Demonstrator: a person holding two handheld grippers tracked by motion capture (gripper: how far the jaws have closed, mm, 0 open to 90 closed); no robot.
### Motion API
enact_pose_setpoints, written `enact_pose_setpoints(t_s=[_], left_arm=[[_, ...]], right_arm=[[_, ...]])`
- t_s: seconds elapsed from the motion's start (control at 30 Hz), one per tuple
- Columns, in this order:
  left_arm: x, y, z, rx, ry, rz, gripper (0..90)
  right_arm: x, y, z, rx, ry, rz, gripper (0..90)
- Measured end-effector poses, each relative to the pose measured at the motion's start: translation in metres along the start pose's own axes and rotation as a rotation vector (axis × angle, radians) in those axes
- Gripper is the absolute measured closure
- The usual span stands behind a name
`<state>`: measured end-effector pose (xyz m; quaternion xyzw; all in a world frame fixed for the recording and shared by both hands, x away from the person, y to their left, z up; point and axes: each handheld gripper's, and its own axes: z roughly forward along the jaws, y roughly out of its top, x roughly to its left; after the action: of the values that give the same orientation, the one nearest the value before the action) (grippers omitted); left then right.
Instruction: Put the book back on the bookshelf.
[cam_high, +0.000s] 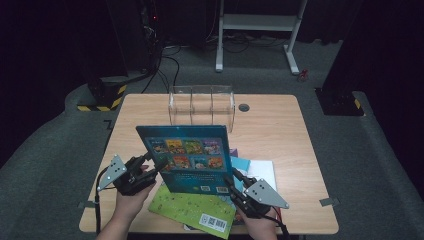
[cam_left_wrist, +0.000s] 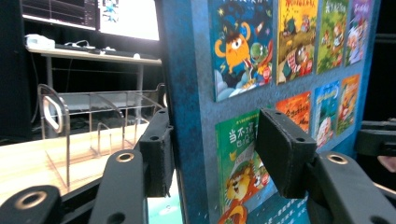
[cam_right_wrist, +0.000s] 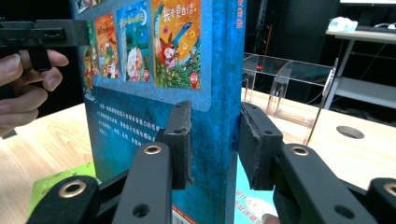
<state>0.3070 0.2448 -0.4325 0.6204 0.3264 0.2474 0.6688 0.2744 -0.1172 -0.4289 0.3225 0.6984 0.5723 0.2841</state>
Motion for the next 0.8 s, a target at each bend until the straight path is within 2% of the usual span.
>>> enact_pose_setpoints(t_s=[0.1,0.23,0.37,0.4,0.6,0.67,0.8], left_arm=[[-0.001,-0.001,-0.002,-0.003,0.0,0.009,48.6],[0.0,-0.005,-0.003,0.007,0.0,0.033,48.6],[0.003,-0.011,-0.001,0.02,0.001,0.018,49.3],[0.003,-0.012,-0.001,0.019,0.005,0.01,49.5],[0.003,-0.014,-0.003,0.009,-0.007,0.031,50.5],[0.004,-0.015,-0.005,-0.002,-0.016,0.042,50.9],[0.005,-0.017,-0.006,-0.005,-0.022,0.041,51.7]], right_arm=[[0.001,-0.001,-0.001,-0.003,0.01,-0.014,64.6],[0.0,0.0,0.0,-0.005,0.048,0.014,59.5],[-0.003,0.002,0.005,0.012,0.066,0.016,56.7],[-0.003,0.003,0.006,0.016,0.064,0.012,56.8],[-0.003,0.004,0.007,0.004,0.067,0.01,56.7],[-0.003,0.004,0.008,-0.004,0.073,0.022,56.2],[0.0,0.005,0.008,-0.005,0.068,0.022,54.8]])
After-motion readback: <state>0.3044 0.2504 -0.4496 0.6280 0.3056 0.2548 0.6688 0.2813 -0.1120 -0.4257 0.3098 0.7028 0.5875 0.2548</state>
